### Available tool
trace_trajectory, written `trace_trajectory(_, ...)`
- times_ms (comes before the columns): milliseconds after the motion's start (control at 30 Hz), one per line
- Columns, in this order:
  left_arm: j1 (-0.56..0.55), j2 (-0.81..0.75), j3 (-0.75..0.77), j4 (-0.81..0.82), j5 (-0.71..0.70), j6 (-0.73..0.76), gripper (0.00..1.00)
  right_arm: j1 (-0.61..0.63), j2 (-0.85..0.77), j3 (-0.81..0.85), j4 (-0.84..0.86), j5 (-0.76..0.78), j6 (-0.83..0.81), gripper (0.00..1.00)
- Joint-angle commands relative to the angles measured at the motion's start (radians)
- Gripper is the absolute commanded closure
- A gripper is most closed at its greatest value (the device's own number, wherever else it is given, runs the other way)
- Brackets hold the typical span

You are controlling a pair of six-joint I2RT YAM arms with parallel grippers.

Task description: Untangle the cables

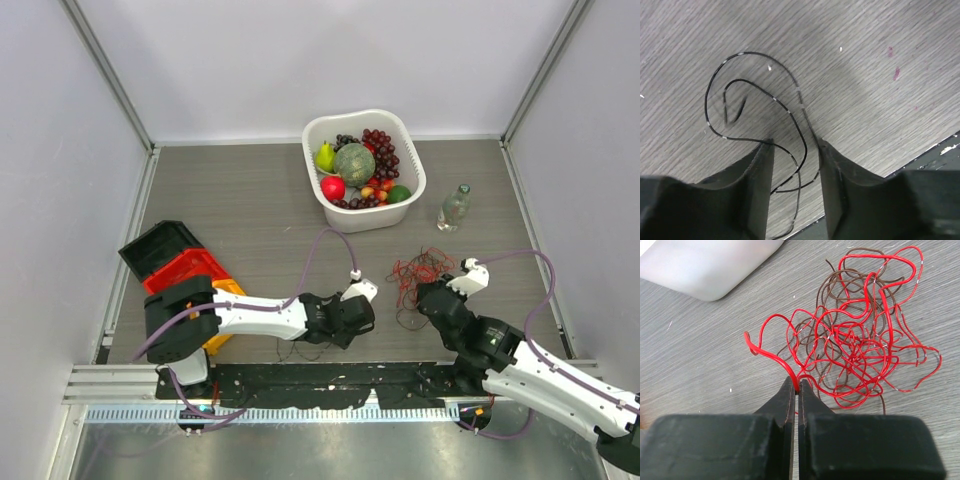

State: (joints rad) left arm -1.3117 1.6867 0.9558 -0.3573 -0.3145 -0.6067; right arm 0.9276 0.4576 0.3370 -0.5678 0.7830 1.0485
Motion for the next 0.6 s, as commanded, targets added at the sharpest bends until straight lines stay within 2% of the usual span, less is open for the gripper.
trace_trajectory(0, -0.008, 0.015, 0.009, 0.032, 0.005, -0.022, 0.69, -0.001, -0.019, -0.003, 0.025, 0.018, -0.002, 0.99)
trace_trajectory(33, -0.008, 0.002, 0.005, 0.027, 0.003, -0.021, 0.76, 0.0, -0.02, -0.003, 0.023, 0.016, -0.002, 0.99)
trace_trajectory(100, -0.004, -0.036, -0.005, 0.012, -0.021, -0.015, 1.0, -0.001, -0.022, -0.003, 0.025, 0.015, -0.002, 0.99)
trace_trajectory(200, 0.023, -0.152, -0.028, -0.015, -0.038, 0.013, 1.0, -0.001, -0.022, -0.003, 0.026, 0.012, -0.005, 0.99)
trace_trajectory(267, 0.092, -0.259, -0.052, -0.034, -0.008, 0.034, 1.0, -0.001, -0.016, -0.006, 0.036, 0.01, -0.01, 0.99)
trace_trajectory(433, 0.352, -0.58, -0.043, -0.133, 0.116, 0.074, 1.0, -0.001, 0.01, -0.007, 0.062, 0.013, -0.036, 0.99)
trace_trajectory(567, 0.535, -0.723, 0.098, -0.279, 0.083, 0.162, 1.0, -0.001, 0.018, -0.009, 0.085, 0.019, -0.056, 0.99)
